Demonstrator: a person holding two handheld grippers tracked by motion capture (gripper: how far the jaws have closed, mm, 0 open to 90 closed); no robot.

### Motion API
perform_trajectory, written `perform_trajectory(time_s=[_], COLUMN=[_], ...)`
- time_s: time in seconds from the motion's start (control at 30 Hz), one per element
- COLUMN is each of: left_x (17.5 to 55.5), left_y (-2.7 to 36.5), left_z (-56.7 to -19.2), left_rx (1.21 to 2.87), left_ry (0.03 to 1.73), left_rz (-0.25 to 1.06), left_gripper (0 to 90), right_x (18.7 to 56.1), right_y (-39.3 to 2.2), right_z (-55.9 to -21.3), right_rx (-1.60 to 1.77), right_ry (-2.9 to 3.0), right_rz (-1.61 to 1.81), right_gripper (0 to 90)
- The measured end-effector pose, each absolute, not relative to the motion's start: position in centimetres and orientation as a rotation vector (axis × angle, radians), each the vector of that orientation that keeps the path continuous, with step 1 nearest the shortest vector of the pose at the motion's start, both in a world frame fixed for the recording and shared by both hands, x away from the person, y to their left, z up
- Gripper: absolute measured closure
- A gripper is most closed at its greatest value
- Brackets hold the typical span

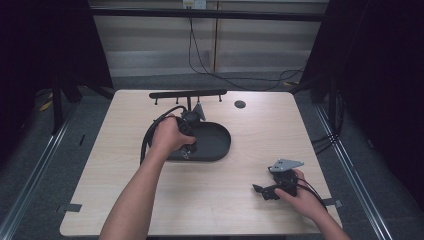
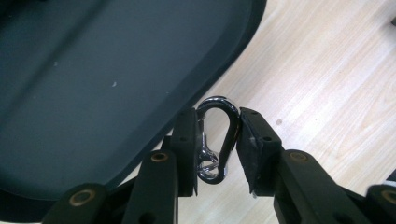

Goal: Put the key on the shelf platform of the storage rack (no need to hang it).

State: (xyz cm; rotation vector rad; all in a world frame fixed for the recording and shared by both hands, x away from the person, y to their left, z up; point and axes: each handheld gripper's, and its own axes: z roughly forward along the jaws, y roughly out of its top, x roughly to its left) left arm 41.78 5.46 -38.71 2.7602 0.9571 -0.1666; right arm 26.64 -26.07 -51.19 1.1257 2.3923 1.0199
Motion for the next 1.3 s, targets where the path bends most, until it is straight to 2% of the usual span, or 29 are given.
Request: perform_trajectory(time_s=[0.53, 1.3], left_x=[43.0, 44.3], left_y=[5.2, 4.9], left_z=[-37.9, -38.6], left_rx=[2.767, 2.771], left_ry=[0.971, 0.984], left_rz=[-0.12, -0.106], left_gripper=[69.2, 69.2], right_x=[26.6, 26.6], right_y=[-26.1, -26.1], right_z=[-51.2, -51.2], right_rx=[1.125, 1.122], right_ry=[2.393, 2.391], right_rz=[1.021, 1.021], right_gripper=[8.4, 8.4])
